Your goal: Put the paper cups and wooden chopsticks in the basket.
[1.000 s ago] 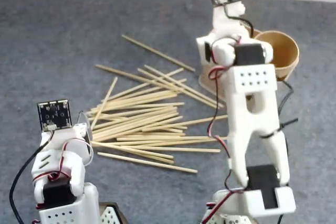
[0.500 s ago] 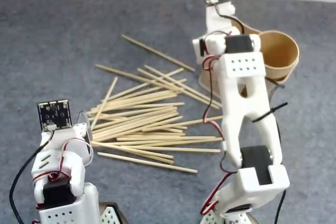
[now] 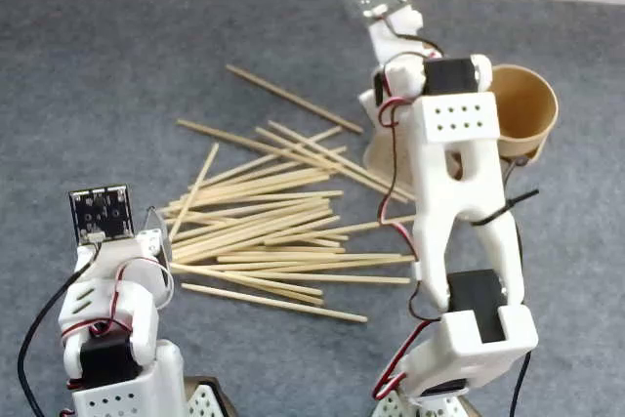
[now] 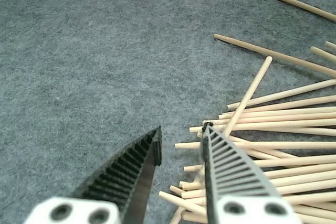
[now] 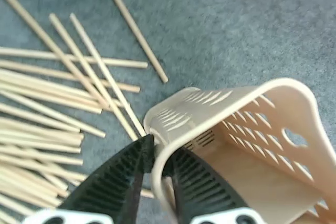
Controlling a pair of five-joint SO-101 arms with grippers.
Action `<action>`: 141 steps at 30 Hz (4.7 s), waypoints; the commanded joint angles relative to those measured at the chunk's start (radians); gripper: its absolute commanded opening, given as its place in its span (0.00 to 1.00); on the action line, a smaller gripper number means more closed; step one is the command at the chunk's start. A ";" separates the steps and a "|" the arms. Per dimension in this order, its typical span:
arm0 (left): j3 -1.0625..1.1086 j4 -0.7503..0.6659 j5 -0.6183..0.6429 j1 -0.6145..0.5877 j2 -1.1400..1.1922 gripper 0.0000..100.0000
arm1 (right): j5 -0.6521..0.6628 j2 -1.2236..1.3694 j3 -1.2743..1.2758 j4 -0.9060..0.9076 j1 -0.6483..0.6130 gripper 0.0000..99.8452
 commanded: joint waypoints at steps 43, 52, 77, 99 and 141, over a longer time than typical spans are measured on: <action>-0.010 -0.025 0.011 -0.061 -0.012 0.14 | -0.048 -0.437 0.027 0.312 -0.366 0.17; -0.004 -0.054 0.012 -0.096 -0.012 0.14 | -0.109 -0.447 0.437 0.082 -0.455 0.17; 0.041 -0.124 0.012 -0.091 -0.010 0.14 | 0.055 -0.110 0.829 -0.479 -0.539 0.17; 0.039 -0.121 0.012 -0.091 -0.010 0.14 | 0.054 0.054 0.745 -0.481 -0.507 0.06; 0.044 -0.121 0.011 -0.096 -0.010 0.14 | 0.052 0.045 0.905 -0.429 -0.555 0.01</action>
